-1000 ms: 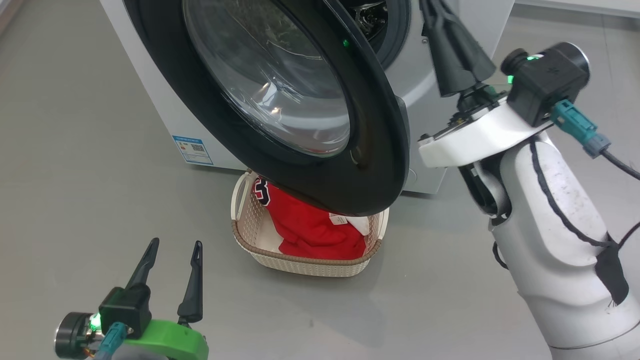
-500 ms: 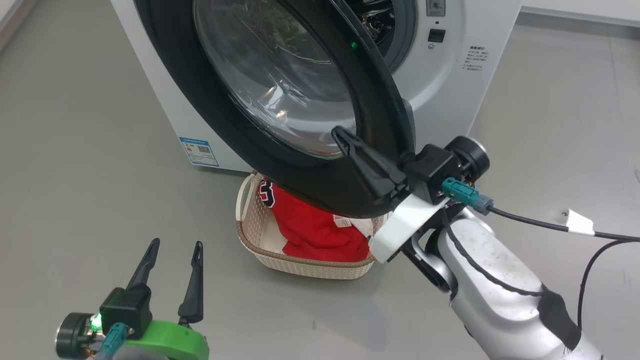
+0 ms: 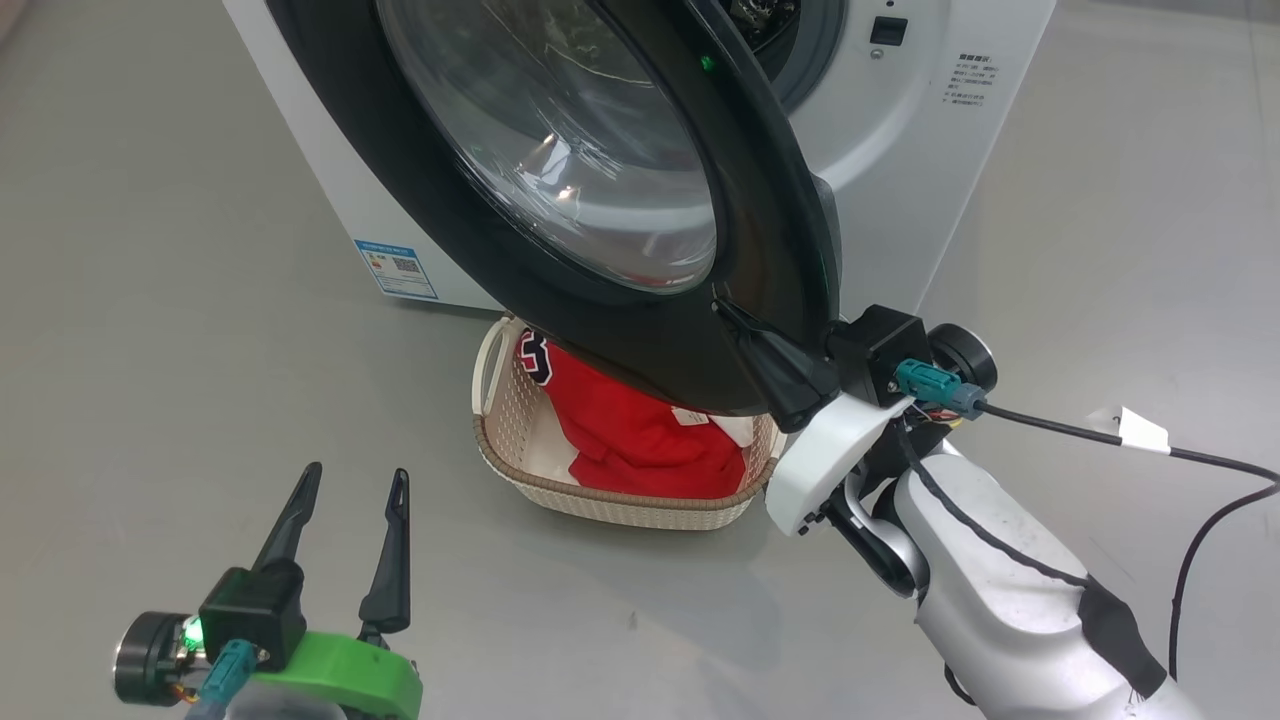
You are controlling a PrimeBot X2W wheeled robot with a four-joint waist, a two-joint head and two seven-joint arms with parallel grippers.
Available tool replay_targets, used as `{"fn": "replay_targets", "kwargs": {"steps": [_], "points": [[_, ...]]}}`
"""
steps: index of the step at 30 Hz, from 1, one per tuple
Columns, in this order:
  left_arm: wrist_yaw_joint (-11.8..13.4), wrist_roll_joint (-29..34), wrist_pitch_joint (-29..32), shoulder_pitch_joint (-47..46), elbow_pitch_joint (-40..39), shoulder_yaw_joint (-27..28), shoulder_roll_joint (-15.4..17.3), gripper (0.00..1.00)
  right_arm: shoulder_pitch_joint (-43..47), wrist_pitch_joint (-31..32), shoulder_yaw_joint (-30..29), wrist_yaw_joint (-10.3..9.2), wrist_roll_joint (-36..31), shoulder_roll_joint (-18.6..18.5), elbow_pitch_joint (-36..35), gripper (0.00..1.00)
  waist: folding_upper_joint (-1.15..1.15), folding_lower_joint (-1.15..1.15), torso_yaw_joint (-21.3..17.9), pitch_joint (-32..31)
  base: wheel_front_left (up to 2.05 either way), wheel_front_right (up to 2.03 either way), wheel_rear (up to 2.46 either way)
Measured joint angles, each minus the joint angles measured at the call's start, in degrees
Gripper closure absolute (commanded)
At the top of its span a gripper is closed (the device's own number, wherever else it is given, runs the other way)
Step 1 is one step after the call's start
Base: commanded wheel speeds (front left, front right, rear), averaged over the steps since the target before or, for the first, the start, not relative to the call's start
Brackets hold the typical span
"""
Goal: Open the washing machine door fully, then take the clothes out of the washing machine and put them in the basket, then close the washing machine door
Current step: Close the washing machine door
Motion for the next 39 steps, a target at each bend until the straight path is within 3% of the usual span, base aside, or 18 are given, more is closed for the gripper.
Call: {"fn": "replay_targets", "kwargs": {"steps": [22,30,39], "points": [[-0.01,0.26,-1.43,-3.16,-0.03,-0.51,-0.69,0.0,-8.82,-1.85,-5.24,-0.66,0.52,-0.4,5.17,1.0,0.0,0.0,0.27,4.17,0.0,0.0,0.0],[-0.77,1.07,-1.98,-5.17,-1.15,-2.5,-1.71,0.0,-14.75,-1.2,-9.51,-2.53,0.52,-4.32,8.61,1.0,0.0,0.0,1.33,6.48,0.0,0.0,0.0],[-1.62,1.15,-2.57,-7.65,-1.41,-4.33,-3.1,0.0,-22.49,0.03,-12.11,-3.05,0.44,-8.1,11.79,1.0,0.0,0.0,3.9,9.86,0.0,0.0,0.0]]}}
